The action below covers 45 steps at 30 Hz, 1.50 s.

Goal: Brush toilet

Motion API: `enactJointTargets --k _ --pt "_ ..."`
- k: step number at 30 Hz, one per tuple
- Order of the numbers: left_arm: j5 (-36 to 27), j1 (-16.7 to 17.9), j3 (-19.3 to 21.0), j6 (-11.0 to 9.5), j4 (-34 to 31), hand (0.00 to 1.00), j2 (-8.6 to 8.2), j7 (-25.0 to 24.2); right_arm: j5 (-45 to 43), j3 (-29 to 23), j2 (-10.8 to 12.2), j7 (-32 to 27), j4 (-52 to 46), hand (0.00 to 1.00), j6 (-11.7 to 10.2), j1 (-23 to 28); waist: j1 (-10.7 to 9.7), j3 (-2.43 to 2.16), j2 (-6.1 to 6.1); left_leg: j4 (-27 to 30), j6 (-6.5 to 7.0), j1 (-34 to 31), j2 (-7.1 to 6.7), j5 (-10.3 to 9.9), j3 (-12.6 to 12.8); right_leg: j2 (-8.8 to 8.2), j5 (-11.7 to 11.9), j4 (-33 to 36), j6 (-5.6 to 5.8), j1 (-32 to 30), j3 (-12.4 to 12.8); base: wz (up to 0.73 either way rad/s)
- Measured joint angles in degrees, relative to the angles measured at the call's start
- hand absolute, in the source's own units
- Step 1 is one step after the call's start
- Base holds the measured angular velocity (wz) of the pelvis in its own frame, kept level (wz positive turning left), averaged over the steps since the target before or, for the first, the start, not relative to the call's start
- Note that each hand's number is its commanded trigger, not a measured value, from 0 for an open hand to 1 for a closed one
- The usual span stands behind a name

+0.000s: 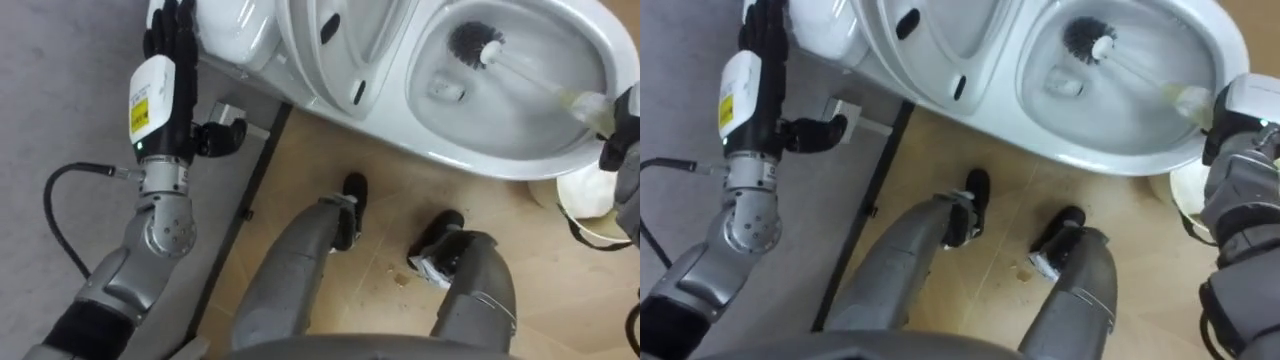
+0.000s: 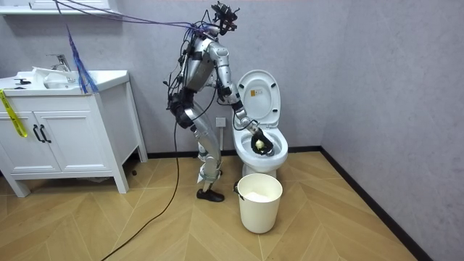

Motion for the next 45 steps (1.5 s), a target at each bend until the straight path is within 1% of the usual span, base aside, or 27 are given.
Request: enactJointTargets --k 1,3,5,7,9,10,11,12,14,16,17,18,19,20,22,23,26,28,29,30,33,34,36,37,39,41,45 --pt "-0.01 0.02 0.13 -0.01 0.92 0.0 0.01 -0.84 0.01 0.04 0.22 0.61 -1.0 1.0 0.06 0.72 0.1 -0.05 0.07 -0.02 -0.12 1.23 0.45 -0.35 0.02 0.7 0.23 -0.89 0.01 1.48 -0.1 -0.21" --pt "-0.01 0.14 0.08 0.0 3.52 0.0 -0.13 -1.49 0.1 0.1 1.89 1.01 -1.71 1.0 0.06 2.49 0.19 -0.08 0.17 -0.49 -0.32 4.31 0.8 -0.92 0.39 1.76 0.3 -2.48 0.16 4.91 -0.38 -0.18" --pt "-0.06 0.78 0.12 0.02 6.55 0.0 -0.17 -2.04 0.09 0.61 4.01 2.05 -2.95 1.0 -0.01 5.15 0.72 -0.22 0.32 -2.54 -1.01 8.25 1.53 -1.51 0.41 3.36 0.63 -5.6 0.83 8.95 -0.4 -0.22" --pt "-0.15 2.15 0.54 0.05 7.75 0.0 -0.14 -2.4 -0.26 0.53 4.46 2.72 -4.85 1.0 -0.2 8.25 0.66 -0.31 0.42 -3.94 -1.18 10.36 1.69 -1.48 0.64 3.48 0.81 -7.04 1.0 10.86 -0.63 -0.13" --pt "-1.13 4.01 1.27 -0.02 9.66 0.0 -0.09 -3.1 -0.95 0.52 5.0 3.88 -6.21 1.0 -0.12 11.5 0.18 -0.45 0.61 -4.27 -1.12 12.06 1.58 -1.56 0.61 3.66 0.57 -7.2 0.69 12.62 -0.72 0.02" --pt "-1.21 5.08 2.16 -0.05 10.81 0.0 -0.18 -3.35 -1.14 0.07 6.15 4.72 -6.21 1.0 -0.05 13.22 -0.19 -0.49 0.55 -4.87 -1.27 13.46 1.66 -1.74 0.79 3.87 0.44 -7.64 0.73 13.9 -0.77 0.0" --pt "-1.24 5.25 2.85 -0.08 13.36 0.0 -0.69 -3.89 -1.98 -1.25 7.4 5.52 -6.19 1.0 -0.01 15.16 -0.36 -0.64 0.56 -5.61 -1.5 14.91 1.75 -1.88 0.74 4.18 0.38 -8.5 0.77 15.36 -0.9 0.0" --pt "-1.36 5.32 3.15 -0.1 14.65 0.0 -0.96 -3.91 -2.53 -2.02 8.0 5.64 -6.22 1.0 -0.06 16.37 -0.39 -0.61 0.49 -6.15 -1.57 15.85 1.75 -1.91 0.7 4.14 0.33 -8.98 0.77 16.35 -1.17 0.0" --pt "-2.7 7.16 4.26 0.1 18.05 0.0 -1.2 -5.11 -2.74 -2.97 9.12 5.78 -6.5 1.0 -0.83 20.66 -1.26 -1.08 -0.01 -8.21 -1.84 19.25 1.72 -2.02 0.74 4.27 -0.01 -10.73 1.1 19.63 -1.56 0.02" --pt "-3.52 8.75 4.66 1.26 22.66 0.0 -1.81 -7.11 -2.37 -4.43 10.3 6.09 -6.75 1.0 -0.77 22.4 -2.44 -1.33 -0.05 -9.49 -2.03 21.95 1.85 -2.08 1.02 4.6 -0.07 -12.38 1.27 22.26 -1.99 -0.03" --pt "-4.47 10.79 5.7 2.92 24.44 0.0 -2.79 -8.11 -1.89 -5.79 11.06 6.2 -7.65 1.0 -0.81 24.01 -3.62 -1.49 -0.23 -10.3 -2.15 23.67 1.95 -2.16 0.97 4.97 -0.04 -13.58 1.38 24.28 -2.35 0.0" --pt "-4.78 11.91 6.22 3.48 24.96 0.0 -3.18 -8.32 -1.73 -6.54 11.49 6.21 -8.33 1.0 -0.8 25.09 -4.15 -1.66 -0.43 -10.82 -2.21 24.62 1.95 -2.19 0.96 5.22 -0.1 -14.17 1.55 25.23 -2.34 0.06" --pt "-6.28 14.44 7.4 3.98 25.7 0.0 -3.46 -8.48 -1.78 -8.16 12.68 6.21 -8.9 1.0 -0.88 26.86 -5.05 -1.86 -1.13 -11.56 -2.29 26.46 1.96 -2.21 0.92 5.57 -0.26 -15.3 1.84 27.31 -2.4 0.09" --pt "-7.18 16.77 8.39 4.26 26.0 0.0 -3.56 -9.03 -1.76 -9.89 13.75 6.21 -9.68 1.0 -1.12 29.15 -5.55 -1.83 -2.12 -11.94 -2.4 28.4 2.08 -2.3 0.98 6.03 -0.34 -16.57 2.01 29.74 -2.48 0.1" --pt "-7.66 19.67 10.63 4.48 25.98 0.0 -4.52 -9.78 -1.06 -11.55 14.37 6.18 -11.53 1.0 -1.54 32.53 -5.86 -2.02 -3.13 -12.02 -2.87 30.87 2.7 -2.8 1.24 7.08 -0.31 -18.83 2.37 33.2 -2.32 0.1" --pt "-7.52 21.37 12.24 4.5 25.94 0.0 -5.49 -10.6 -0.4 -12.93 14.7 6.17 -12.63 1.0 -1.86 34.48 -6.21 -2.06 -3.47 -12.14 -3.07 32.69 2.97 -3.49 1.01 7.84 -0.27 -20.38 2.66 35.64 -2.46 0.09" --pt "-7.68 24.27 14.46 4.79 25.56 0.0 -6.87 -11.74 -0.1 -15.74 15.21 6.09 -16.31 1.0 -2.26 38.2 -6.44 -2.19 -3.91 -13.11 -3.37 36.77 3.63 -5.0 0.82 8.78 -0.56 -22.31 3.28 39.87 -2.56 0.02" --pt "-7.87 24.81 15.15 5.2 25.64 0.0 -7.82 -11.81 -0.19 -17.47 15.46 6.11 -18.47 1.0 -2.83 40.14 -6.67 -2.09 -3.98 -14.21 -3.44 39.19 3.59 -5.42 0.91 9.01 -0.7 -23.21 3.57 42.54 -2.53 -0.02" --pt "-7.84 25.0 15.97 5.28 25.77 0.0 -8.27 -11.82 -0.19 -17.81 15.99 6.08 -19.1 1.0 -2.98 41.3 -6.81 -1.86 -4.75 -15.69 -3.51 41.64 3.54 -5.42 1.05 9.31 -0.6 -24.44 3.74 44.51 -2.27 -0.07" --pt "-7.84 25.46 16.37 5.3 25.97 0.0 -8.37 -11.85 -0.16 -17.86 16.17 6.09 -19.65 1.0 -3.02 41.75 -6.77 -1.82 -4.79 -16.27 -3.61 42.74 3.54 -5.44 1.21 9.4 -0.6 -24.9 3.76 45.43 -2.16 -0.15" --pt "-7.88 25.57 18.5 5.5 27.3 0.0 -9.67 -11.84 0.22 -18.33 16.67 6.08 -21.94 1.0 -3.36 43.42 -7.21 -2.04 -5.33 -18.55 -4.02 46.52 3.41 -5.37 1.79 9.48 -0.66 -26.19 3.89 48.41 -2.25 -0.12" --pt "-7.88 25.62 18.98 5.54 27.93 0.0 -9.96 -11.84 0.5 -19.38 17.3 6.05 -22.09 1.0 -3.85 43.97 -7.94 -2.14 -5.64 -19.3 -4.23 47.89 3.16 -5.21 2.06 9.56 -0.66 -26.72 3.92 49.42 -2.2 -0.06" --pt "-7.89 25.48 20.36 5.91 29.24 0.0 -10.88 -11.88 1.53 -20.76 18.36 5.45 -22.17 1.0 -3.9 44.41 -8.33 -2.13 -5.88 -19.92 -4.29 49.65 2.98 -5.19 2.64 9.84 -0.66 -27.6 3.99 50.93 -1.54 -0.14" --pt "-7.97 25.44 21.59 6.56 29.79 0.0 -11.77 -11.85 1.8 -22.31 19.22 5.04 -22.43 1.0 -3.91 44.7 -8.78 -2.26 -6.03 -20.12 -4.29 50.57 2.96 -5.2 2.89 10.09 -0.58 -28.44 4.15 51.96 -0.91 -0.18" --pt "-8.06 25.36 22.85 6.71 30.73 0.0 -12.28 -11.85 2.04 -23.92 20.1 3.63 -22.88 1.0 -4.07 44.67 -9.8 -2.32 -6.18 -20.73 -4.29 51.82 2.89 -5.2 2.98 10.31 -0.55 -29.33 4.2 53.06 -0.3 -0.17" --pt "-8.03 24.81 25.29 6.62 30.97 0.0 -13.13 -11.85 2.5 -26.74 20.61 2.14 -23.72 1.0 -5.28 44.9 -11.02 -2.34 -6.2 -21.35 -4.29 52.92 2.82 -5.2 3.18 10.57 -0.45 -30.07 4.35 53.78 0.66 -0.15" --pt "-8.02 23.19 27.96 5.98 33.14 0.0 -14.11 -11.92 5.15 -29.33 21.05 -0.1 -23.75 1.0 -6.44 44.96 -11.34 -2.38 -6.15 -23.45 -4.3 55.23 2.87 -5.2 4.51 11.35 -0.28 -30.82 4.47 54.41 3.06 -0.28"
